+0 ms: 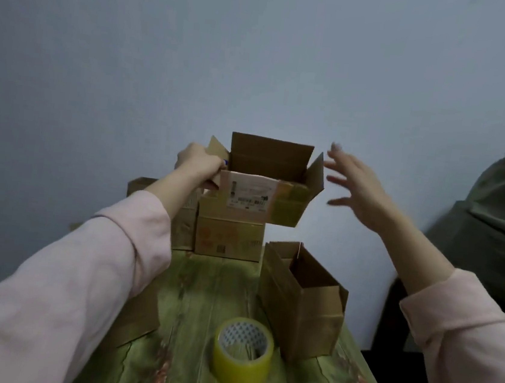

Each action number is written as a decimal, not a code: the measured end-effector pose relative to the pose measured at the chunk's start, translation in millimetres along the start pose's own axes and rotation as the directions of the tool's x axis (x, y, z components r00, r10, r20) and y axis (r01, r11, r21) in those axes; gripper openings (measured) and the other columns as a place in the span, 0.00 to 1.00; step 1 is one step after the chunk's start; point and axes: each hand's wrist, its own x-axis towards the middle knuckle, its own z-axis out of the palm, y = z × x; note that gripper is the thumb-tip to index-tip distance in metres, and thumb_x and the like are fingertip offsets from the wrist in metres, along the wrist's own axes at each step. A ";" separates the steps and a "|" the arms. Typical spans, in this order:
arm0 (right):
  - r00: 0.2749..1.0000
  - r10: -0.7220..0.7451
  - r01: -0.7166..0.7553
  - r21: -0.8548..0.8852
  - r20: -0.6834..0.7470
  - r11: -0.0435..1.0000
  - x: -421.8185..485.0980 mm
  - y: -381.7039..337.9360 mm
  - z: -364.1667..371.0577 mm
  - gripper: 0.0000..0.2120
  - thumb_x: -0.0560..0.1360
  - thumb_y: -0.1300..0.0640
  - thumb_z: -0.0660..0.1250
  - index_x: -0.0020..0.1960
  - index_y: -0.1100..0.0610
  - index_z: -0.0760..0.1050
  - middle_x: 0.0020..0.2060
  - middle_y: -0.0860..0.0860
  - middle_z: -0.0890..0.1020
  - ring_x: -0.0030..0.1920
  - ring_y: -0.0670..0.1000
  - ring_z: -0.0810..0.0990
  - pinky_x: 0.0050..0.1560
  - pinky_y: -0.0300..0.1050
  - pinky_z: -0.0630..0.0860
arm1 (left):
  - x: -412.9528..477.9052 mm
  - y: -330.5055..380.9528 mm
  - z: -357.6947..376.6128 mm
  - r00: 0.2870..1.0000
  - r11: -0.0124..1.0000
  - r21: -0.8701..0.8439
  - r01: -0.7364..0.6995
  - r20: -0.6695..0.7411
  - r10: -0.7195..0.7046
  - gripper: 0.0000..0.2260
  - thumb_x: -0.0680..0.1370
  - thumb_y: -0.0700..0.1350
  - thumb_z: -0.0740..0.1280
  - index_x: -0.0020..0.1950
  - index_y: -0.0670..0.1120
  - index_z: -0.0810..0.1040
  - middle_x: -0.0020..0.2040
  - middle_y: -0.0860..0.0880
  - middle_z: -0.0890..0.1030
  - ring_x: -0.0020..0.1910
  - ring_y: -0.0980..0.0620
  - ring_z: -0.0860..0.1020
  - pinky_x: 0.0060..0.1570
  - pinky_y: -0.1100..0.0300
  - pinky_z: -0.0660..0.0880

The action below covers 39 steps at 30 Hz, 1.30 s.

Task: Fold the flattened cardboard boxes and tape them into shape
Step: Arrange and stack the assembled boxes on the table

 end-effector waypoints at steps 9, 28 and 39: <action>0.960 -0.265 0.211 -0.382 -0.095 0.900 35.8 69.8 -16.3 0.29 0.71 0.59 0.72 0.70 0.49 0.67 0.69 0.50 0.69 0.65 0.47 0.68 0.65 0.45 0.68 | 26.1 19.0 88.7 0.993 0.957 -0.283 0.059 0.112 -0.028 0.14 0.76 0.42 0.68 0.59 0.40 0.72 0.56 0.40 0.78 0.51 0.41 0.80 0.43 0.50 0.81; 0.931 0.267 -0.353 -0.424 -0.250 0.834 122.3 240.1 -18.3 0.17 0.71 0.56 0.73 0.58 0.58 0.77 0.51 0.55 0.80 0.51 0.55 0.78 0.52 0.56 0.79 | 93.7 -120.9 188.1 0.967 0.976 -0.130 0.176 0.210 -0.147 0.09 0.81 0.38 0.58 0.58 0.38 0.74 0.49 0.44 0.78 0.50 0.48 0.79 0.51 0.58 0.78; 0.966 0.213 -0.257 -0.437 -0.147 0.862 137.3 298.7 26.4 0.29 0.74 0.56 0.70 0.71 0.56 0.61 0.64 0.57 0.74 0.61 0.60 0.75 0.59 0.56 0.75 | 113.2 -191.2 193.7 0.935 0.960 0.068 0.270 0.221 -0.279 0.21 0.77 0.41 0.64 0.70 0.42 0.69 0.65 0.41 0.74 0.63 0.43 0.72 0.64 0.48 0.71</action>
